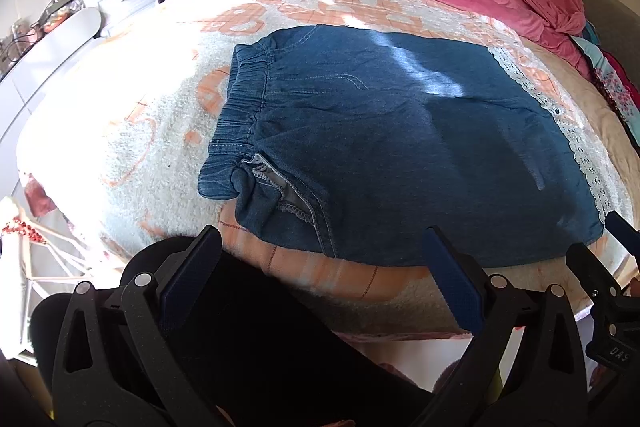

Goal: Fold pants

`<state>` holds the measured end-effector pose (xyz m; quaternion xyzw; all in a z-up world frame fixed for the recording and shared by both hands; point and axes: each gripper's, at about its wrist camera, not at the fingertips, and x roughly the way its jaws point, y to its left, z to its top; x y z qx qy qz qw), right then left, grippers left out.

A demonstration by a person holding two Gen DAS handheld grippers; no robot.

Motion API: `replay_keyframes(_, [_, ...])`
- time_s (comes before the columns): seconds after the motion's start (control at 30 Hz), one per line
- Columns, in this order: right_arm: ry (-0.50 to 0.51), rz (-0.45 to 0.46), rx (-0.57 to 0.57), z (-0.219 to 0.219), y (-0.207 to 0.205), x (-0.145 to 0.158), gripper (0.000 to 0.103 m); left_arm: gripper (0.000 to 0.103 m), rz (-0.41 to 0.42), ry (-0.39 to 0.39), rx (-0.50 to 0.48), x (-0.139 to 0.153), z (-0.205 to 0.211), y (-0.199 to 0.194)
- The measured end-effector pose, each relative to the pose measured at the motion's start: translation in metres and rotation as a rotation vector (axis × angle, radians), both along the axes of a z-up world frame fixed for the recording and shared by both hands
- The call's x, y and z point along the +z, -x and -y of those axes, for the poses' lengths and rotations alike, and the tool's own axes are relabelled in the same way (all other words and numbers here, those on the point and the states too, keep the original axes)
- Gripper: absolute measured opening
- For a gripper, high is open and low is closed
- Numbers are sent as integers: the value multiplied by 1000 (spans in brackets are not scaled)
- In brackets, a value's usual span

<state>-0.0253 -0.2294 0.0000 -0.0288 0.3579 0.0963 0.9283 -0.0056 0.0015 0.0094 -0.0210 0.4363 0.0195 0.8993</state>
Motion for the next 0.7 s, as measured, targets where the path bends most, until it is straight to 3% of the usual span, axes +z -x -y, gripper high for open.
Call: replay_keyframes(0.7, [1,13,-9,3,0,4,99,94,9,-14,-6,1,5,0])
